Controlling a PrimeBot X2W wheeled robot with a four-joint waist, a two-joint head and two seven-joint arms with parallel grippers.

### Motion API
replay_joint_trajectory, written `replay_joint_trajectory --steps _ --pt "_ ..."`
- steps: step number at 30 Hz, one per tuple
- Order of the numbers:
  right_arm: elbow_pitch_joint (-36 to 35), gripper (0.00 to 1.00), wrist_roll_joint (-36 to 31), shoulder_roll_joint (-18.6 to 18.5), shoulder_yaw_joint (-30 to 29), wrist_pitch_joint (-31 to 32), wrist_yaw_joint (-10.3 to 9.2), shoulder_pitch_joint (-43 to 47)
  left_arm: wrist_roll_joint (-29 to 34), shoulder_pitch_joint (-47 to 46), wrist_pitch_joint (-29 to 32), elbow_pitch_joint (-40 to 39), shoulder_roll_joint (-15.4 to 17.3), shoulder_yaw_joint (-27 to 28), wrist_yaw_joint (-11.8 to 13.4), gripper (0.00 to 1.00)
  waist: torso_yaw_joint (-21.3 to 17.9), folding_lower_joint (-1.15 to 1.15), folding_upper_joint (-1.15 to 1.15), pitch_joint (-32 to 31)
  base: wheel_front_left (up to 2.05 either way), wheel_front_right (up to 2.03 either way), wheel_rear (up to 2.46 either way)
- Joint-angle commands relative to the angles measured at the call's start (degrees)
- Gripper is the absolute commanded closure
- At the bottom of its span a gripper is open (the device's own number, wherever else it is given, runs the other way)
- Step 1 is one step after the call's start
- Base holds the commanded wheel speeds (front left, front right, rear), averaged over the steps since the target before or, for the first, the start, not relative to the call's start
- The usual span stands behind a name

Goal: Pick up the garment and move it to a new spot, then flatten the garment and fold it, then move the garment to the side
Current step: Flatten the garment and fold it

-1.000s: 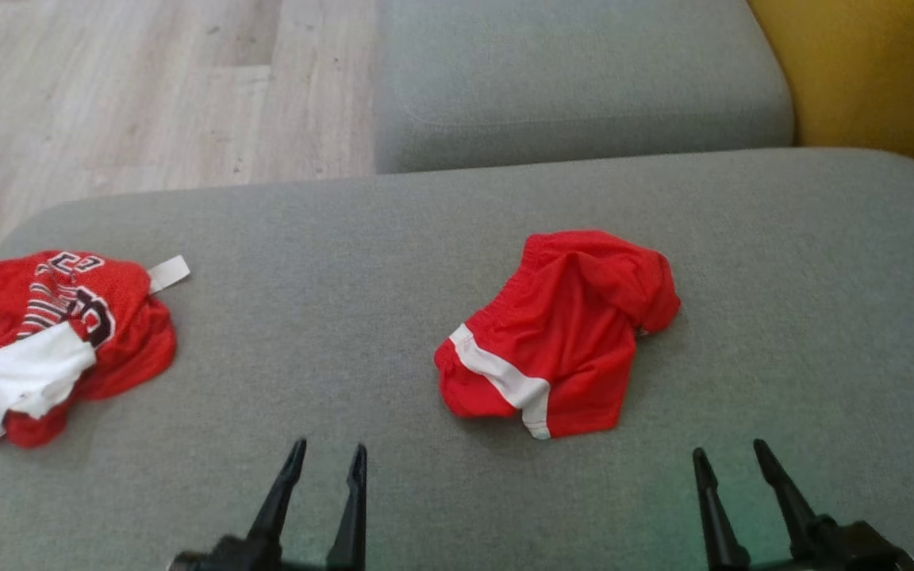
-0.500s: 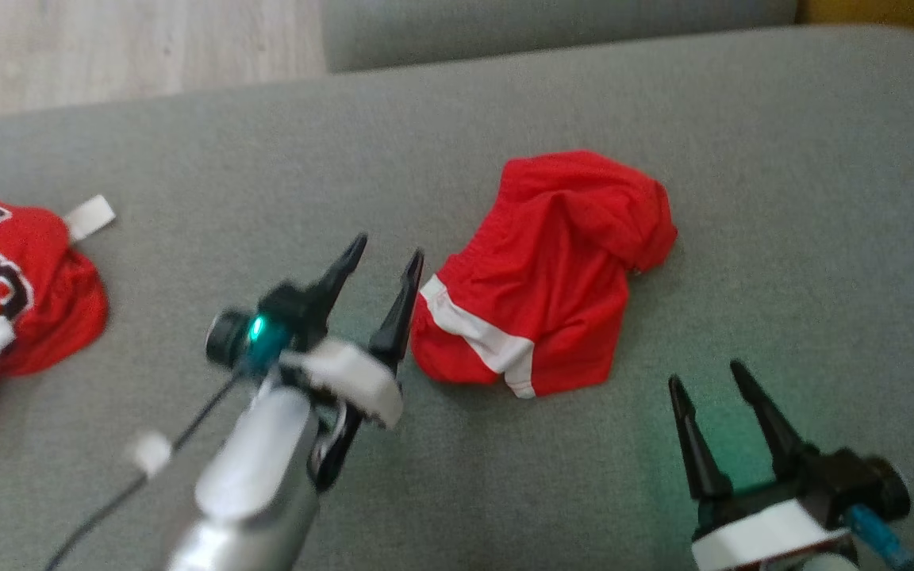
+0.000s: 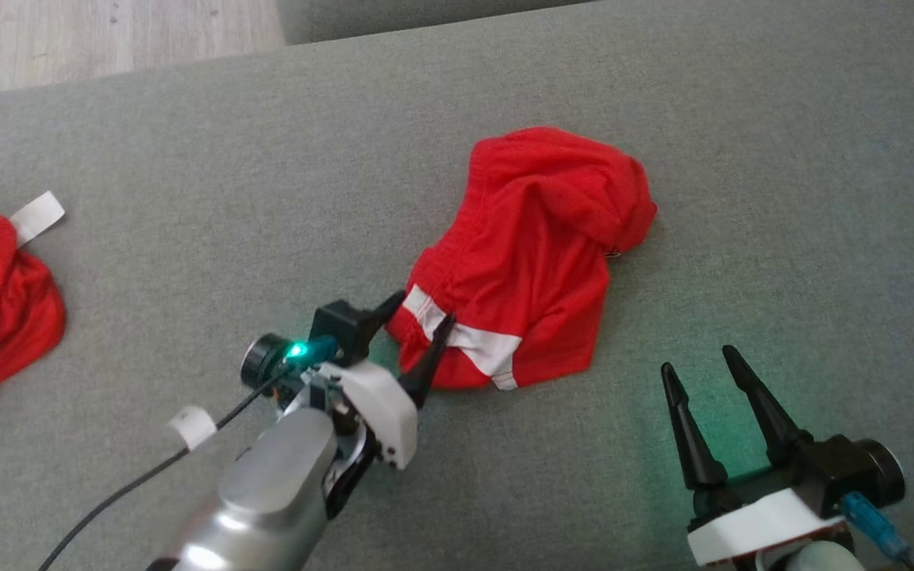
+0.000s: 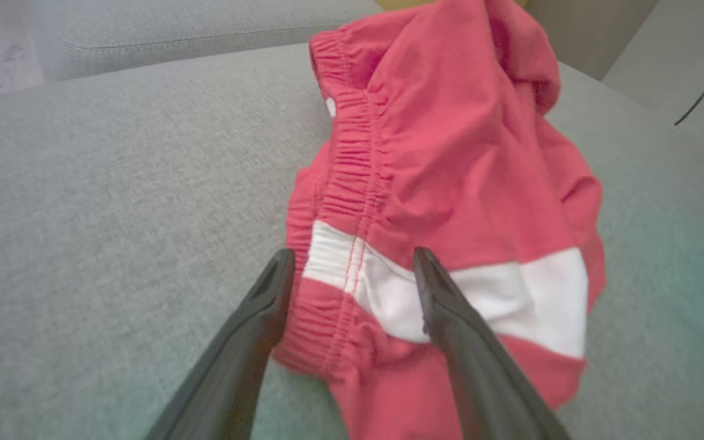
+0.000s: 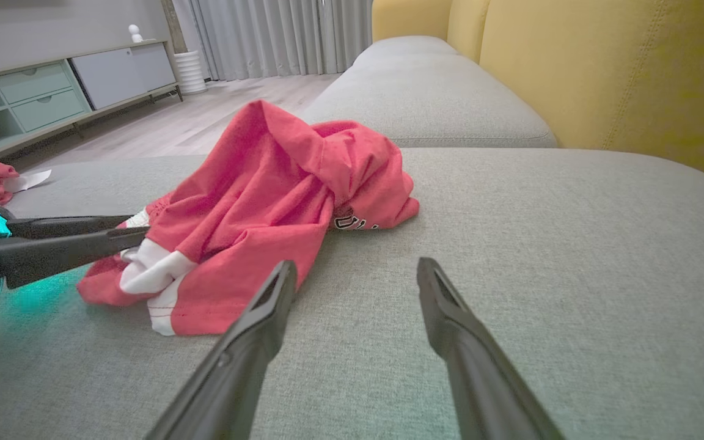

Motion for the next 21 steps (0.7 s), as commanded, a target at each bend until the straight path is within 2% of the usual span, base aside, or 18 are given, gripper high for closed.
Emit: replay_joint_trajectory --steps 1,4,5,6,8,10,11,13,14,21 --pt "-1.47 0.00 0.42 -0.46 1.11 -0.22 0.37 -0.59 -1.26 -0.78 -0.96 -1.34 2.01 -0.10 0.10 0.00 0.06 0.01 0.00 -0.32 0.00 0.00 0.00" --pt "-1.52 0.00 0.34 -0.33 1.31 -0.22 0.37 -0.62 -3.60 -1.16 -1.33 -1.27 3.18 -4.18 0.10 0.00 0.01 0.01 0.00 -0.84 0.00 0.00 0.00" --pt "-1.51 0.00 0.31 -0.30 1.36 -0.22 0.37 -0.60 -4.23 -1.38 -1.64 -1.10 3.41 -5.11 0.10 0.04 -0.03 0.01 0.00 -1.01 0.00 0.00 0.00" --pt "-1.51 0.00 0.28 -0.27 1.40 -0.22 0.37 -0.57 -4.98 -1.50 -1.92 -0.97 3.45 -5.86 0.10 0.28 -0.09 0.01 0.00 -1.23 0.00 0.00 0.00" --pt "-1.51 0.00 0.21 -0.18 1.42 -0.22 0.37 -0.45 -6.84 -1.55 -2.46 -1.16 3.29 -7.22 0.10 0.47 -0.23 0.01 0.00 -1.62 0.00 0.00 0.00" --pt "-1.50 0.00 0.21 -0.03 1.24 -0.22 0.37 -0.20 -8.28 -1.57 -2.84 -1.53 3.36 -8.72 0.10 0.49 -0.37 0.01 0.00 -2.06 0.00 0.00 0.00" --pt "-1.50 0.00 0.22 0.08 1.09 -0.22 0.37 -0.04 -8.90 -1.57 -3.13 -1.75 3.49 -9.37 0.09 0.55 -0.40 0.01 0.00 -2.29 0.00 0.00 0.00" --pt "-1.36 0.00 0.23 0.40 0.83 -0.22 0.37 0.43 -11.28 -1.08 -3.53 -3.13 3.96 -11.55 0.09 0.95 -0.40 0.01 0.00 -3.08 0.00 0.00 0.00" --pt "-1.36 0.00 0.25 0.54 0.75 -0.22 0.37 0.54 -11.97 -0.96 -3.72 -3.62 4.30 -12.25 0.09 1.00 -0.35 0.01 0.00 -3.34 0.00 0.00 0.00" --pt "-0.86 0.00 0.90 1.19 1.17 -0.22 0.37 1.35 -16.89 0.70 -7.50 -8.80 6.38 -14.55 0.09 1.00 0.81 0.01 0.00 -5.67 0.00 0.00 0.00"
